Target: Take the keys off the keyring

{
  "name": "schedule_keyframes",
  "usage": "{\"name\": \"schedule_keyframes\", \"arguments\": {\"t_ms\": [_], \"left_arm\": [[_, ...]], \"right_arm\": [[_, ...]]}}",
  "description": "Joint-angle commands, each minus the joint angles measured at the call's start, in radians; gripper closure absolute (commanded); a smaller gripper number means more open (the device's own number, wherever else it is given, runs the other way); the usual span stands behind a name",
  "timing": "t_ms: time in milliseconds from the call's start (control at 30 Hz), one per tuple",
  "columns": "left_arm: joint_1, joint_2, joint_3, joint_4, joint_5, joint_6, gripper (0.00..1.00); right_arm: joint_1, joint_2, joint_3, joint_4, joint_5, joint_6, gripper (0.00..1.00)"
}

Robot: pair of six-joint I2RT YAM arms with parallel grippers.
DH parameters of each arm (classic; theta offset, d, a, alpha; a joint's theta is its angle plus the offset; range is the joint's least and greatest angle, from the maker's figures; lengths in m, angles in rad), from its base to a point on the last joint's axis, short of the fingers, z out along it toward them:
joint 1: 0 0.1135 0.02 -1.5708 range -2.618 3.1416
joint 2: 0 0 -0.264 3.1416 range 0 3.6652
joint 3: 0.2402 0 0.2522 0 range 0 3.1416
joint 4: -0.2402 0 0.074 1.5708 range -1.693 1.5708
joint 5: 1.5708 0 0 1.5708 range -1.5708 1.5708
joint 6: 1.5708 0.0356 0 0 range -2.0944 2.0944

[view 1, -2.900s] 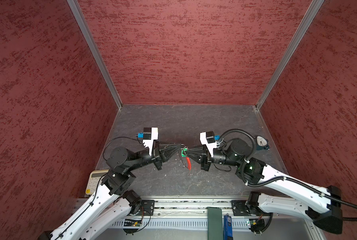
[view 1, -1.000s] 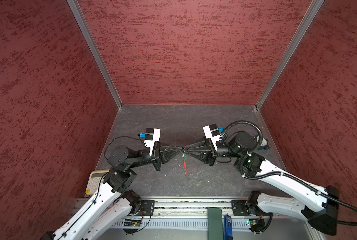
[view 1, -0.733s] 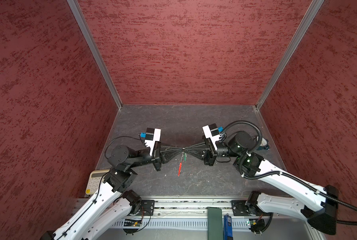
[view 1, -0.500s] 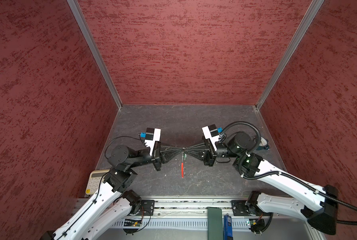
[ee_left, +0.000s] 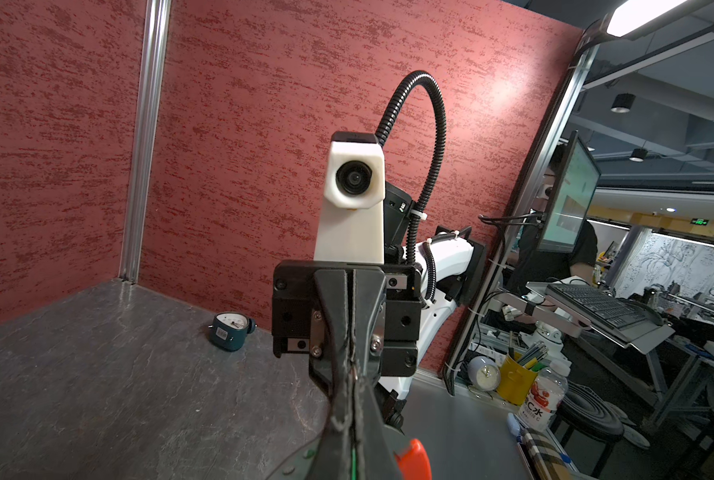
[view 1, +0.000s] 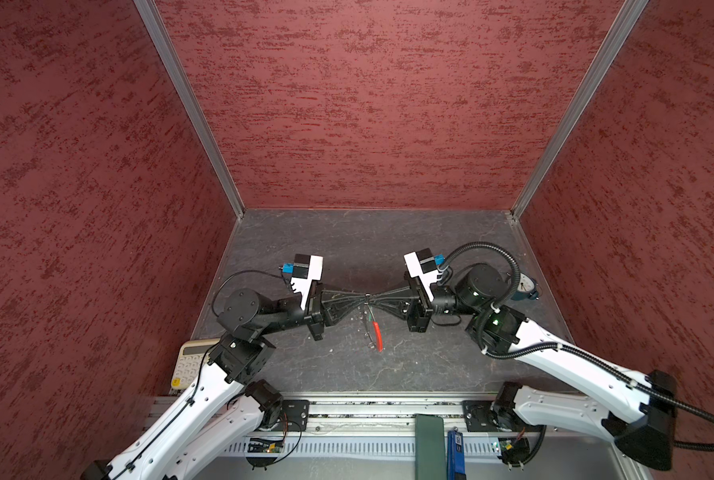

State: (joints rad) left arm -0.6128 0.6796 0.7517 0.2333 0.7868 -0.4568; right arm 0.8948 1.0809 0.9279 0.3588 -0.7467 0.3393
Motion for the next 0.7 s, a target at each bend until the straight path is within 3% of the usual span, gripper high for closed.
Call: {"name": "schedule_keyframes", "arguments": {"t_ms": [0, 267, 667], "left_arm": [[-0.005, -0.014, 0.022, -0.055, -0.027, 0.011, 0.8], [-0.002, 0.004, 0.098, -0.307, -0.017, 0.075, 0.67], [-0.002, 0.099, 0.266, -0.654, 0.022, 0.203, 0.63]], "right_arm": [[-0.001, -0.039, 0.003, -0.101, 0.039, -0.041, 1.0], [-0.001, -0.062, 0.063, -0.357, 0.105, -0.107, 1.0], [0.0, -0.005, 0.251, -0.729, 0.124, -0.209, 1.0]]}}
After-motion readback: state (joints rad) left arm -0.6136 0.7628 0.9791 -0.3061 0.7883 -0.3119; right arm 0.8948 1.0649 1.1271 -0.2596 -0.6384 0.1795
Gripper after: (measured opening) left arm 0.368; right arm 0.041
